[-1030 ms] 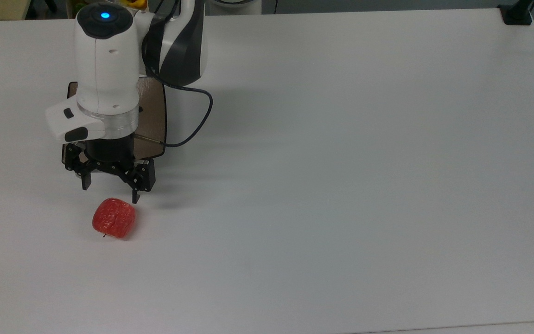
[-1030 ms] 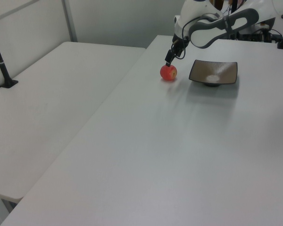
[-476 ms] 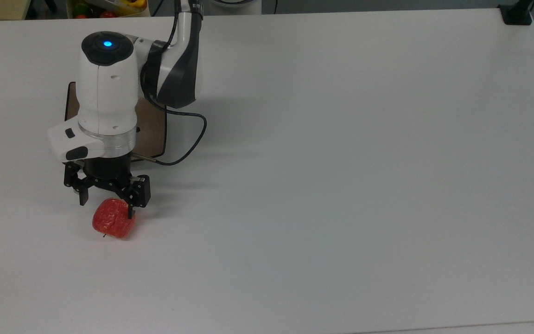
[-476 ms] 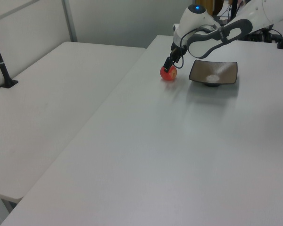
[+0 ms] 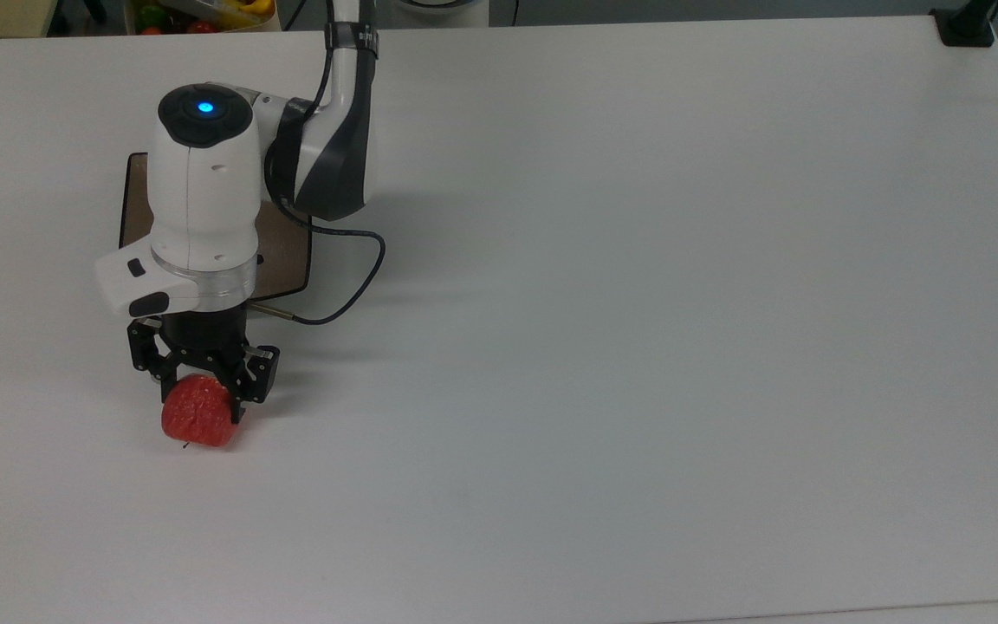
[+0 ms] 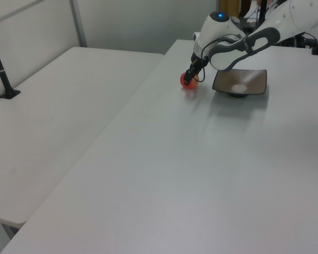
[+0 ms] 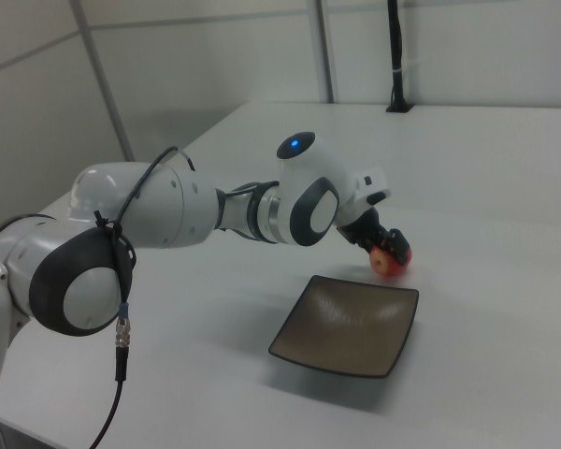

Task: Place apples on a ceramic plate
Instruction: 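Lift the held apple and carry it over the brown plate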

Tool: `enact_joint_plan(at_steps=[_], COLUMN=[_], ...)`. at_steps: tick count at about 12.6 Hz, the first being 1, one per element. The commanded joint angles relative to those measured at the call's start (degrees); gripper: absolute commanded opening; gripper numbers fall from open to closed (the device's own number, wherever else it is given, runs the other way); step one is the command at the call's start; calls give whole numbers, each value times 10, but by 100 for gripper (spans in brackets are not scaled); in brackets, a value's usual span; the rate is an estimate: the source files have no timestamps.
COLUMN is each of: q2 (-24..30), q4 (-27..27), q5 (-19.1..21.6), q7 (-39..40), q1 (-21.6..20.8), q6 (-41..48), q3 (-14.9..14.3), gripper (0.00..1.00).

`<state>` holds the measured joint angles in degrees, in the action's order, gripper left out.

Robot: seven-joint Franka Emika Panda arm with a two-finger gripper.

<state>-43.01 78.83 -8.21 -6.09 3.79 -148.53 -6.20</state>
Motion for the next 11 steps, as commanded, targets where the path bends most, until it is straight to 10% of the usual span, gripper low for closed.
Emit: enact_joint_plan(at_steps=[1, 5, 11], q2=[-8, 55, 230], q4=[-11, 21, 206], q5=[-15, -18, -27], q7=[-18, -25, 11], q1=[-4, 28, 59], q6=[-9, -6, 8], q3=[-4, 27, 52], gripper=[49, 50, 53])
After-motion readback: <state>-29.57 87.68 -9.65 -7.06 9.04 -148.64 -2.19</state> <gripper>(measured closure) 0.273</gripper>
